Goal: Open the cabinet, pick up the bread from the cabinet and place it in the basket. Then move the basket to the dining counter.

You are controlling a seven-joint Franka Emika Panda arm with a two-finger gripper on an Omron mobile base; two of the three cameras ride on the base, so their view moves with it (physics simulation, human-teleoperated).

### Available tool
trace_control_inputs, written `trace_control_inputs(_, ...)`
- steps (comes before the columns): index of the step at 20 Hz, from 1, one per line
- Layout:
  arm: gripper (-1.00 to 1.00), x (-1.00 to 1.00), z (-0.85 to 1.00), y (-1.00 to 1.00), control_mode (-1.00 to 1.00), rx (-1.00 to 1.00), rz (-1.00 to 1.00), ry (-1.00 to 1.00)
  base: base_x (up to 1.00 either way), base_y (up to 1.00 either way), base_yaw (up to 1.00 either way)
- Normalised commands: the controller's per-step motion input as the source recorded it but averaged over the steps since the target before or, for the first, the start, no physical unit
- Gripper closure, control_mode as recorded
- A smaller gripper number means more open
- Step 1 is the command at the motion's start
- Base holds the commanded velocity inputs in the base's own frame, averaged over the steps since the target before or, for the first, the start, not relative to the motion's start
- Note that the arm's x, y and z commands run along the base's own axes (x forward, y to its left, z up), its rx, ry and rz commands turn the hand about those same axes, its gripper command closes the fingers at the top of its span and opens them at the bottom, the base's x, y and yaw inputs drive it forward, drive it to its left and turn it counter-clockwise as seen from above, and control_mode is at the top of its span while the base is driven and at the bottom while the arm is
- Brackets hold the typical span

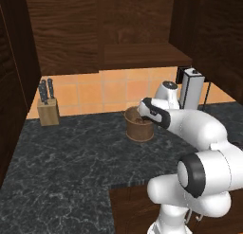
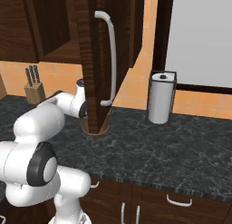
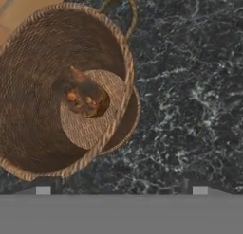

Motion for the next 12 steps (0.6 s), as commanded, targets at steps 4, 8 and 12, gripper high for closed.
trace_control_inputs(4, -1.0, 0.07, -0.04, -0.38, -1.0, 0.0, 0.03, 0.05, 0.0, 0.0, 0.0)
trace_control_inputs(8, -1.0, 0.17, -0.12, -0.24, -1.0, 0.0, 0.01, 0.02, 0.0, 0.0, 0.0)
trace_control_inputs(12, -1.0, 0.18, -0.2, -0.16, -1.0, 0.0, 0.01, 0.0, 0.0, 0.0, 0.0)
